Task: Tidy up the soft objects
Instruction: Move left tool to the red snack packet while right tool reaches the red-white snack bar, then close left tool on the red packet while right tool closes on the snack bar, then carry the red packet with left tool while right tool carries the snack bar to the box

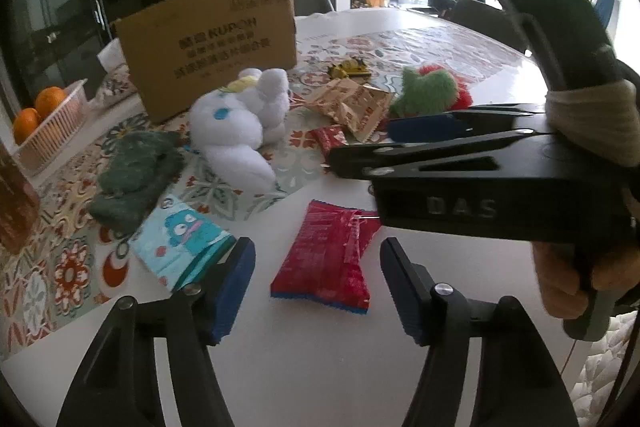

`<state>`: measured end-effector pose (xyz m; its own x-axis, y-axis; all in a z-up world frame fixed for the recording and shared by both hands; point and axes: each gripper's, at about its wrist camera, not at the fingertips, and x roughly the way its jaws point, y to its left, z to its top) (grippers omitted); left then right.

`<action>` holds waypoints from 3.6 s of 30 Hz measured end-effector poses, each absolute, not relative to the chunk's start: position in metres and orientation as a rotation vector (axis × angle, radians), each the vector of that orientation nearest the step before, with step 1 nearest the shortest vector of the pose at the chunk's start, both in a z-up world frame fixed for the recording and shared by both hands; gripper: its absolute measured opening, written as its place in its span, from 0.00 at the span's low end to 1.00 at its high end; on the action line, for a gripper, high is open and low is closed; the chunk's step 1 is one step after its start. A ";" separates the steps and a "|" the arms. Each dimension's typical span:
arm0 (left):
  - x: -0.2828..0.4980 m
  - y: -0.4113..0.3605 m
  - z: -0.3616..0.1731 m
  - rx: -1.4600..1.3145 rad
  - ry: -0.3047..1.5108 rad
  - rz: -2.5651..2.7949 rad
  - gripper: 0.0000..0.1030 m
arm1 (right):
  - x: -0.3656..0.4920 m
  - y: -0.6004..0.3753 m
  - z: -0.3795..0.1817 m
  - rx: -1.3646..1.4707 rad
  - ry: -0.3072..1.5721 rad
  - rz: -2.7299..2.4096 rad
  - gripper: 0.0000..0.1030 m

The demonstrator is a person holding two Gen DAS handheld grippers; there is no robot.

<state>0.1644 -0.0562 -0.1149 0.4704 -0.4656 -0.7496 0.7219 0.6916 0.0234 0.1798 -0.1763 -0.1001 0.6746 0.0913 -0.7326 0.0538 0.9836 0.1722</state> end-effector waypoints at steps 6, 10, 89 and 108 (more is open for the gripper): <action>0.173 -0.063 -0.121 0.361 0.820 -0.772 0.58 | 0.200 -0.180 -0.112 0.224 0.872 0.029 0.54; 0.181 -0.063 -0.126 0.350 0.849 -0.774 0.56 | 0.211 -0.180 -0.118 0.231 0.892 0.028 0.50; 0.150 -0.041 -0.111 0.058 0.853 -0.367 0.37 | 0.161 -0.201 -0.123 0.197 0.890 0.028 0.26; 0.177 -0.043 -0.021 0.037 0.764 -0.310 0.37 | 0.164 -0.204 -0.030 0.201 0.766 0.027 0.26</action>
